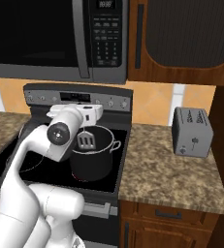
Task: Put the squash and onion in the pot. Retrieve the spatula and lightly stir the vegetables in the pot.
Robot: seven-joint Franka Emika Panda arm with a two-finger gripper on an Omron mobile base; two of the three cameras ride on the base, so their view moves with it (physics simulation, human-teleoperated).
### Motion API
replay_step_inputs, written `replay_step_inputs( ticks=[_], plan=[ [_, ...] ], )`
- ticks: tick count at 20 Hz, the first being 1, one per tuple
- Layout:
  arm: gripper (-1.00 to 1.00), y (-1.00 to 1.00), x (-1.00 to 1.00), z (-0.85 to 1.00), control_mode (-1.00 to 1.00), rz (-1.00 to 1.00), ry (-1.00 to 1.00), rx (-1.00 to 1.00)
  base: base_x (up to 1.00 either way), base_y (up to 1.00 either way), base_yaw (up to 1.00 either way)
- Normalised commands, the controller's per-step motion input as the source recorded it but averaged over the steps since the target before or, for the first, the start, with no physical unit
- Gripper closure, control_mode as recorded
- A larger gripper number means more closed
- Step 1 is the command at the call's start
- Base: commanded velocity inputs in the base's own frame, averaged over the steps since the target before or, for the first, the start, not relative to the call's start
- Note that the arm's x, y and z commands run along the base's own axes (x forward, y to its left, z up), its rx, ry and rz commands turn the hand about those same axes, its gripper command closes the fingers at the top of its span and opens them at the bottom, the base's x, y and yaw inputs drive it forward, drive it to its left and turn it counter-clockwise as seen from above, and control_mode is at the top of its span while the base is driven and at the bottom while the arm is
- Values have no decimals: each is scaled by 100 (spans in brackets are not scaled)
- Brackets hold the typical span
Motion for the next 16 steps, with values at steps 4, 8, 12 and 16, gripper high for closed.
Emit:
replay_step_inputs(
  ticks=[4,8,12,16],
  plan=[
    [100,0,42,-60,-100,-3,14,0,0,0,0],
    [100,0,42,-50,-100,-2,10,0,0,0,0],
    [100,0,23,-53,-100,-1,10,0,0,0,0],
    [100,0,10,-72,-100,-1,17,0,0,0,0]
  ],
)
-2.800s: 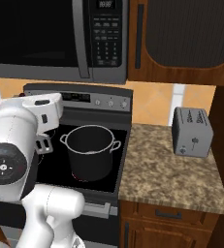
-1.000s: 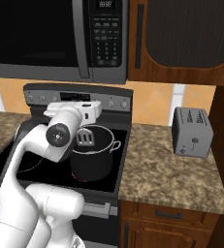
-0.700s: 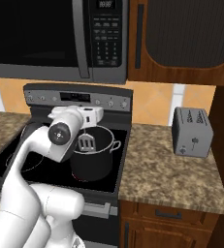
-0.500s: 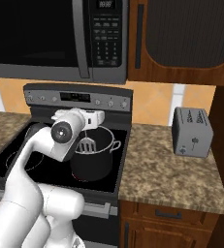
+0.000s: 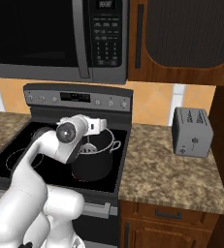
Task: Put the squash and onion in the pot. Retrieve the spatula and lightly stir the vegetables in the pot.
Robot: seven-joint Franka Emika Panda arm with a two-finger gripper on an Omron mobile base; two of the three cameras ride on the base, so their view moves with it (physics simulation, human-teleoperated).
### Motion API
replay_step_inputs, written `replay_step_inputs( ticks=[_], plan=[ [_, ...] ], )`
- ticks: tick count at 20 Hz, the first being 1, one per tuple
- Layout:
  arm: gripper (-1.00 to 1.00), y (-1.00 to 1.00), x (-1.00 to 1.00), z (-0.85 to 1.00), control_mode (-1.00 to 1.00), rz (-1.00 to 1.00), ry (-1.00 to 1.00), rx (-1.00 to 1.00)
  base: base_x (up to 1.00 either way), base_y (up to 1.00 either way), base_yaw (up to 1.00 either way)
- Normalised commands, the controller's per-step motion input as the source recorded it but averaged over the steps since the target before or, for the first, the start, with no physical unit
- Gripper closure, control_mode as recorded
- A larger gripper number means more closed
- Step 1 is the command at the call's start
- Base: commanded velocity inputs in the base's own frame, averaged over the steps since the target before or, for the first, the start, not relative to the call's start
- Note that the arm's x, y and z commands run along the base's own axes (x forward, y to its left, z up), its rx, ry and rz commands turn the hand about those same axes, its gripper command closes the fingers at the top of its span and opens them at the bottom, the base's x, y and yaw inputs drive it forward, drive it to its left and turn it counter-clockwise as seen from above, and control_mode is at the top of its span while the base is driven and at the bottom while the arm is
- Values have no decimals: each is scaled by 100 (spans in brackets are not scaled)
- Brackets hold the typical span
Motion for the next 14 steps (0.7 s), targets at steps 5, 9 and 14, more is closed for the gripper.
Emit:
replay_step_inputs(
  ticks=[5,9,14],
  plan=[
    [100,0,20,-64,-100,0,14,0,0,0,0],
    [100,16,25,-42,-100,0,3,0,0,0,0],
    [100,29,28,-11,-100,0,-18,0,0,0,0]
  ],
)
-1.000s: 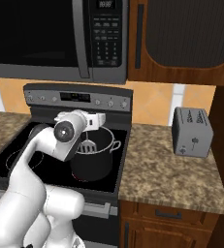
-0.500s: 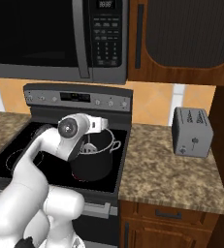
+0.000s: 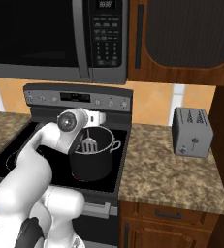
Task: Put the squash and onion in the pot. Retrieve the spatula and lightly stir the vegetables in the pot.
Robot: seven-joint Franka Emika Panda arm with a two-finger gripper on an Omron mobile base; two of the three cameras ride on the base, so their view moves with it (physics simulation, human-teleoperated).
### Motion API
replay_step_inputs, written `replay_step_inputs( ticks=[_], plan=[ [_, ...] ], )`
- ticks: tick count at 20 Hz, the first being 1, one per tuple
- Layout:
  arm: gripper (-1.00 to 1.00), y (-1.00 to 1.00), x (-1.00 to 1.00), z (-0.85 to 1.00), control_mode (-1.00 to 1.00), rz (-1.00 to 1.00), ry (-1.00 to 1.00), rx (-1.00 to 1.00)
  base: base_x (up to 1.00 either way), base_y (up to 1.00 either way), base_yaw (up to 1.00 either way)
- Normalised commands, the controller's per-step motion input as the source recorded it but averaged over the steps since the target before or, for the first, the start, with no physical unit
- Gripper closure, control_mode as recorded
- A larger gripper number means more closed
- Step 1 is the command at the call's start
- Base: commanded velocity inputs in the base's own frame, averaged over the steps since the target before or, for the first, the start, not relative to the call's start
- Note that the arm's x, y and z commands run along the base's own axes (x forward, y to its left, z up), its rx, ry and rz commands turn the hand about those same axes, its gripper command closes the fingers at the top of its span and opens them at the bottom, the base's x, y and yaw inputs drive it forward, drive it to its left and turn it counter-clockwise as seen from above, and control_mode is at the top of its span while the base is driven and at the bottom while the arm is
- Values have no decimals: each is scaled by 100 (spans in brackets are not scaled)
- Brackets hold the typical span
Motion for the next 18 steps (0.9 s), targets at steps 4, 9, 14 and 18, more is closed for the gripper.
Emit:
replay_step_inputs(
  ticks=[4,9,14,18],
  plan=[
    [100,8,38,-18,-100,0,-8,0,0,0,0],
    [100,0,-34,8,-100,-2,29,9,0,0,0],
    [100,0,-25,5,-100,-4,63,22,0,0,0],
    [100,0,1,-13,-100,-1,50,12,0,0,0]
  ],
)
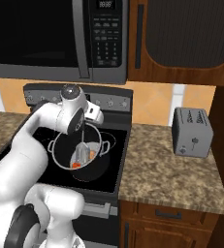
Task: Put the squash and onion in the pot. Retrieve the spatula and lightly stir the vegetables in the pot.
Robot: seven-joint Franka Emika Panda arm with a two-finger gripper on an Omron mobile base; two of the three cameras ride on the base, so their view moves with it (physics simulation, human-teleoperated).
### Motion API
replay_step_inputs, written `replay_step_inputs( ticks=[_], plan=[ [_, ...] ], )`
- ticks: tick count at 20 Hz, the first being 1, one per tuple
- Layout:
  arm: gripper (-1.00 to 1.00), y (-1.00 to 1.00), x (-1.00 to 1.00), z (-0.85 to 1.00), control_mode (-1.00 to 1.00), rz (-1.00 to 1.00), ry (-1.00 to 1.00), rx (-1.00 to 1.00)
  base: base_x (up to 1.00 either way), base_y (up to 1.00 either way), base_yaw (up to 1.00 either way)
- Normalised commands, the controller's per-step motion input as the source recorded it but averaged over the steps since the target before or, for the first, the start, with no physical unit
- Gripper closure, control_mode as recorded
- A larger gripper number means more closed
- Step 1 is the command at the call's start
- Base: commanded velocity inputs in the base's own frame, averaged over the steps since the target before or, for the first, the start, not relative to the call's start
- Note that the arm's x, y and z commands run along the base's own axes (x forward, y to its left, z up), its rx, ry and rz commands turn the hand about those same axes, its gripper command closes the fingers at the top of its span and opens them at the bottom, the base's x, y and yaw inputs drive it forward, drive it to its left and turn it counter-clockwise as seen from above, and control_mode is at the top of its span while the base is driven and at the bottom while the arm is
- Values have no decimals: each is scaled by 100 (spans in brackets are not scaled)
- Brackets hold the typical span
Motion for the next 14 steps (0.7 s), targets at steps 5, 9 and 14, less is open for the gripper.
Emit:
replay_step_inputs(
  ticks=[5,9,14],
  plan=[
    [100,0,40,-70,-100,0,17,2,0,0,0],
    [100,0,44,-63,-100,1,-1,0,0,0,0],
    [100,0,-7,-33,-100,8,-34,0,0,0,0]
  ],
)
